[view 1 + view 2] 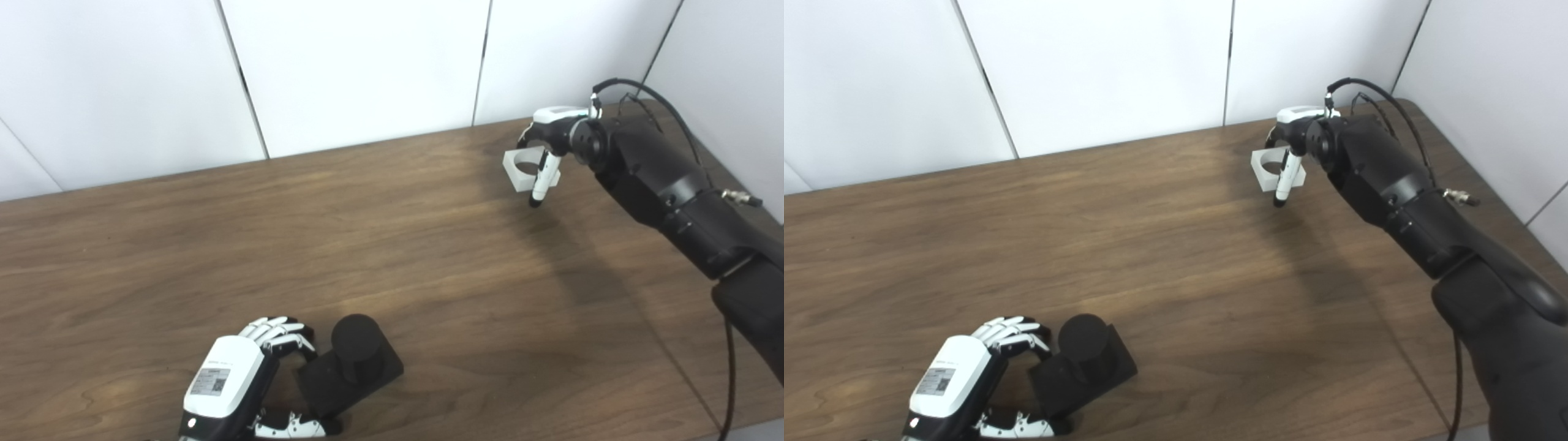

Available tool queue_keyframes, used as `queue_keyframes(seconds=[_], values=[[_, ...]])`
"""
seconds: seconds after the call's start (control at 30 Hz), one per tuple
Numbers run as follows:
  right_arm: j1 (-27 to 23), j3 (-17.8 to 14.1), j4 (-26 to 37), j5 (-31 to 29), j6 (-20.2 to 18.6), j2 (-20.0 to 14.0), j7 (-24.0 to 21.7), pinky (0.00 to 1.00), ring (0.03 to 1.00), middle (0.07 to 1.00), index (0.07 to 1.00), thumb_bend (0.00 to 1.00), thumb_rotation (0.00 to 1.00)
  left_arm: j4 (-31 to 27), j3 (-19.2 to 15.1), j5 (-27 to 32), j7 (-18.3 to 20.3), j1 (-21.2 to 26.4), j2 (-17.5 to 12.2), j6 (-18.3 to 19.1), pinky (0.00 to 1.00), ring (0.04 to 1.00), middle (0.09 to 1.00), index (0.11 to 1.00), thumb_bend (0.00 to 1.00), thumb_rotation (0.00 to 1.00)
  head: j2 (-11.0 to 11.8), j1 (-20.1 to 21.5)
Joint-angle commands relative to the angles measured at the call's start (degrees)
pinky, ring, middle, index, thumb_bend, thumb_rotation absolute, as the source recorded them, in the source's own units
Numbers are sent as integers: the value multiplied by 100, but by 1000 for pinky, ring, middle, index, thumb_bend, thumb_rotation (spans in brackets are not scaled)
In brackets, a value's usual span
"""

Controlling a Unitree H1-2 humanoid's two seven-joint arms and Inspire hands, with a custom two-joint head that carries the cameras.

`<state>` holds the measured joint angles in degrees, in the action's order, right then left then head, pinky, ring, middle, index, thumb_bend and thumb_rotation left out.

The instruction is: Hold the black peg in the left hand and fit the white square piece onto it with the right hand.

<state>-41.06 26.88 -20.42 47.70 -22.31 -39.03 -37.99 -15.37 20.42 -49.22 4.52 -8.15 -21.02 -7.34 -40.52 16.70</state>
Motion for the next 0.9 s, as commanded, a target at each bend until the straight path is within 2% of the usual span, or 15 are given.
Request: queue_keyframes(seconds=[0.0,0.13,0.17,0.2,0.23,0.37,0.57,0.7,0.87], values=[[-221,-19,24,168,163,-213,183,1000,1000,979,807,910,234,121,25,-191,402,-215,-141,259,851,825,760,490,509,47,-2,-6],[-129,-186,22,4,365,-195,410,1000,1000,920,674,795,220,139,25,-197,398,-201,-155,233,850,824,759,489,510,47,6,39],[-105,-245,28,-49,384,-179,453,1000,1000,906,585,663,183,134,26,-210,406,-197,-154,242,847,822,758,489,510,47,6,39],[-82,-302,33,-96,395,-161,488,1000,1000,891,529,581,158,128,26,-212,415,-194,-154,247,842,820,757,489,510,46,2,39],[-60,-350,39,-142,415,-149,516,1000,1000,882,510,553,149,120,27,-206,427,-191,-156,249,840,819,757,489,510,46,2,39],[0,-441,29,-235,561,-130,659,1000,993,854,489,525,137,109,17,-193,469,-190,-154,269,844,823,760,489,510,46,10,55],[149,-497,27,-209,1017,-92,1246,912,909,795,485,523,132,145,-7,-173,469,-177,-153,257,847,824,761,489,509,47,23,135],[207,-498,-25,-201,1285,-67,1527,923,894,754,484,523,131,187,-13,-145,455,-164,-149,245,848,826,762,489,509,47,40,103],[253,-532,42,-229,1438,-80,1662,929,891,746,484,522,129,267,-5,-142,413,-154,-130,230,849,829,764,490,508,49,66,84]])
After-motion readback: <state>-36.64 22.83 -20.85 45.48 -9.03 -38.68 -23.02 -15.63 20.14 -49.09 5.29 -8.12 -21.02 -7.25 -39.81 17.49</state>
